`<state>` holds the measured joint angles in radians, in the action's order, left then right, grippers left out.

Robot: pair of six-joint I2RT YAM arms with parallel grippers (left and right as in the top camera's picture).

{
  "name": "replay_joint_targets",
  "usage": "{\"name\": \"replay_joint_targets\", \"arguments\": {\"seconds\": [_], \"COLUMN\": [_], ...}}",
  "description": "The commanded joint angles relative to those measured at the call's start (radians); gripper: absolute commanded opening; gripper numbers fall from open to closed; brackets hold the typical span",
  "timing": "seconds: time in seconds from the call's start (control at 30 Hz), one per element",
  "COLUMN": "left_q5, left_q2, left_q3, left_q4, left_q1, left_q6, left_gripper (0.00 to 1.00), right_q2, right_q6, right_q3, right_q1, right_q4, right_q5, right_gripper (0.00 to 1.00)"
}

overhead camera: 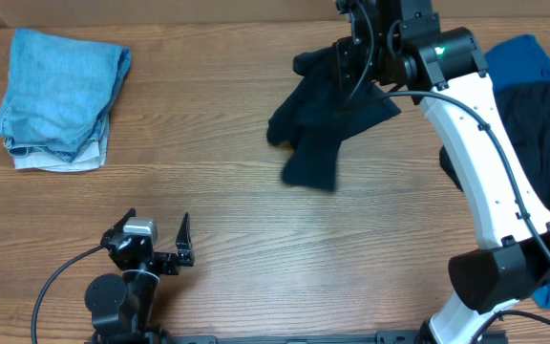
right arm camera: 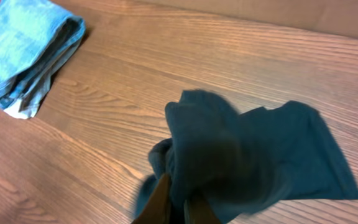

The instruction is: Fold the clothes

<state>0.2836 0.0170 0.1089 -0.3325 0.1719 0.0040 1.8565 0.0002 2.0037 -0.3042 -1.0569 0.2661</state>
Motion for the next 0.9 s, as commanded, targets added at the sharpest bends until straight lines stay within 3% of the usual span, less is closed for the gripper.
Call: {"name": "replay_joint_targets", "arguments": {"seconds": [0.0,0.43,0.47,0.53,0.67,0.73,0.87], "left_q5": [-0.005,-0.031,0.066,0.228,0.275,0.288,0.311], "left_q2": [-0.006,-0.006,-0.006,-0.005,0.129,0.326,0.687], "left_q3": [-0.007,-0.007,-0.006,0.016,0.343,0.571,0.842], "left_q4": [0.001,0.052,0.161,0.230,0.066,-0.057,-0.294], "left_q1": [0.006,0.006,0.004,0.004,0.003,0.003,-0.065], "left_q6": [0.019,0.027,0.011,-0.020,-0.033,-0.034,-0.033], "left_gripper": [1.00,1.00,1.00,1.00,1.00,1.00,1.00], "right_q2": [-0.033,-0.033,-0.033,-0.033,-0.033,-0.033,-0.032], "right_q6": [-0.008,0.003,0.003,0.004,0.045,0.115,0.230], "right_q3": [0.018,0.018,0.018,0.018,0.018,0.018,0.018], "right_q1": [-0.011,-0.011,-0.011,-0.011,-0.011,-0.010,-0.010], "right_q4": [0.019,0.001,-0.002,0.010,0.045,0.077,0.143], "right_q5": [0.024,0.027,0.027,0.027,0.025,0.019,-0.037], "right_gripper": [0.04,0.04,0.04,0.04,0.04,0.04,0.04]}}
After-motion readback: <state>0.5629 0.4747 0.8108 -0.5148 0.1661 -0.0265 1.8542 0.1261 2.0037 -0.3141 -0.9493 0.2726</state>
